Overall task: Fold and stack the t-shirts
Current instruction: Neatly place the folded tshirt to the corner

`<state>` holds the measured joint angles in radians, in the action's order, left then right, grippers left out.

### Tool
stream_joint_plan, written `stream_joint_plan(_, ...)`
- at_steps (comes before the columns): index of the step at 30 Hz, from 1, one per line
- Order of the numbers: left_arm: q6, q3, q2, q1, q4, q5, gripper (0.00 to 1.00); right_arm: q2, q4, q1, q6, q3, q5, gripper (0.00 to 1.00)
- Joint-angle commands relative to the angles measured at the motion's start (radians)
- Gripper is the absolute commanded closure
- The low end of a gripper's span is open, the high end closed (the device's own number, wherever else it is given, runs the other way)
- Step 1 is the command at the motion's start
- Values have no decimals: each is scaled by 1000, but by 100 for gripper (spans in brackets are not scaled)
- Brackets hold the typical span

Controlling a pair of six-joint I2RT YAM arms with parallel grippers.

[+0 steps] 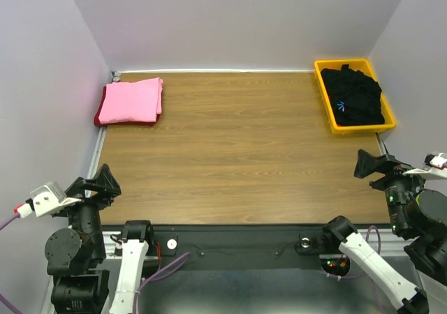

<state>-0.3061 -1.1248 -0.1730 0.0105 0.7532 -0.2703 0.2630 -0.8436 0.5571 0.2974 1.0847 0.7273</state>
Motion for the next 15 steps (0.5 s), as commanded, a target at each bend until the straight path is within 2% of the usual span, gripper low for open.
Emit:
stream_joint_plan(1,-39,26,30,0,-18,-23,16,7,54,3,-52,4,-15,0)
stream_joint_plan(15,-64,65,27,-1,-32,-30,16,4,81,3,-58,-16,-29,0)
